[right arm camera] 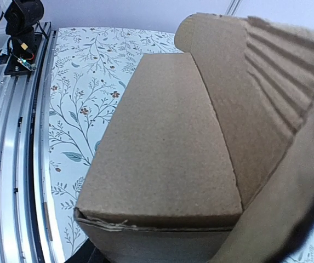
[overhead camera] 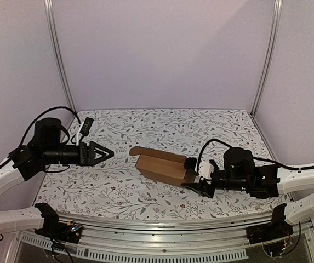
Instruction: Fold the paper box
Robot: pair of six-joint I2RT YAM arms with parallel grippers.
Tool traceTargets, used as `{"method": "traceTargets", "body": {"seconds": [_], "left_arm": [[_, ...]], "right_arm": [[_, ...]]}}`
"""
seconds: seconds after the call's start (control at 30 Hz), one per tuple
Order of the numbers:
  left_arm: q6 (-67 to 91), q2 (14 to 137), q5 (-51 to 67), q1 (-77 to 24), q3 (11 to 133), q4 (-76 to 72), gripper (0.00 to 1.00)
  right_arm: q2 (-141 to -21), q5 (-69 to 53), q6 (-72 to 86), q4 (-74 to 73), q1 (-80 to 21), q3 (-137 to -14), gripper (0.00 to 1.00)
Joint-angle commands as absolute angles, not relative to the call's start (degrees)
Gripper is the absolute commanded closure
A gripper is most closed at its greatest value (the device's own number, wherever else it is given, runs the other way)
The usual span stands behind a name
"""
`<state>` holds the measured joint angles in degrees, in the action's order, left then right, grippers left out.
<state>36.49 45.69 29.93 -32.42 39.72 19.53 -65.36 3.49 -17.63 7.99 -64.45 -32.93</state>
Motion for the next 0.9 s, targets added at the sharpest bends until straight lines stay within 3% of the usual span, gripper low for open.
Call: {"method": "traceTargets", "body": {"seconds": [0.0, 0.4, 0.87], "left_arm": [[33.08, 48.51, 23.08, -35.45, 41.37, 21.88, 0.24], [30.31, 57.58, 5.82, -43.84, 43.47, 24.96, 0.28], [28.76, 63.03, 6.82, -45.88, 43.59, 22.88, 0.43]], "right_arm": [[-69.07, -12.02, -6.9, 13.38, -60.88, -31.01, 0.6], [-78.27, -22.06, -1.09, 21.7, -56.78, -30.01, 0.64], [-78.31, -24.5, -0.28, 22.36, -56.63, -29.81, 0.63]]}}
